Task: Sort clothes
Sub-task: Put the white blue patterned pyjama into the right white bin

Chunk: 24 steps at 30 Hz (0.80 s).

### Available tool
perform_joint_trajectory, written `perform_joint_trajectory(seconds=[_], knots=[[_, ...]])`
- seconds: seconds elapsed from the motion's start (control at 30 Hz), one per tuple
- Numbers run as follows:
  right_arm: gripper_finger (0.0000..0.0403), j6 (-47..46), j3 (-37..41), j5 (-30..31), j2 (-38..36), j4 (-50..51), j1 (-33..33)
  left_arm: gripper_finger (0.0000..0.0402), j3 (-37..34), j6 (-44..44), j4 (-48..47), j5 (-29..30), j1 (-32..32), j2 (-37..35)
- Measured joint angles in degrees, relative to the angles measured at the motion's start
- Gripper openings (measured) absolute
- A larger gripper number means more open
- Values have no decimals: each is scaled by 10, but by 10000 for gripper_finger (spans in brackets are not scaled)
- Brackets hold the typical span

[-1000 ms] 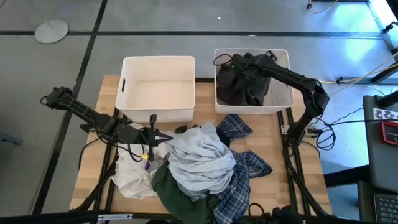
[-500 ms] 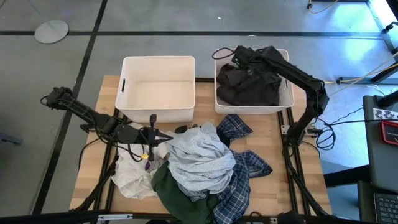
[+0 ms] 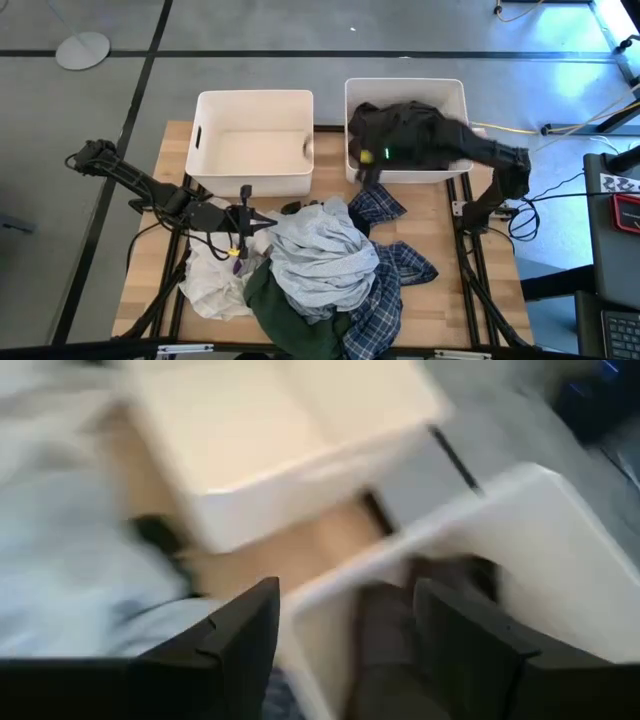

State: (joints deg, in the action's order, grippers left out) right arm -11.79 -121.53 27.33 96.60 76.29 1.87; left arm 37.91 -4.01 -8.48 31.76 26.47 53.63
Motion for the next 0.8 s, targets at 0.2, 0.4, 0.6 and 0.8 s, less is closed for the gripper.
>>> perform_joint_trajectory(seconds=[0.2, 0.4, 0.6, 0.8], knots=[[231, 1, 86, 16, 0, -95, 148, 1, 0, -8, 2, 0, 24, 0], [231, 1, 215, 25, 0, -251, 248, 1, 0, -11, -6, 0, 42, -14], [231, 5, 294, 4, 0, -359, 301, 1, 0, 23, -61, 0, 52, -49], [231, 3, 304, 17, 0, -410, 307, 1, 0, 40, -78, 4, 52, -66]])
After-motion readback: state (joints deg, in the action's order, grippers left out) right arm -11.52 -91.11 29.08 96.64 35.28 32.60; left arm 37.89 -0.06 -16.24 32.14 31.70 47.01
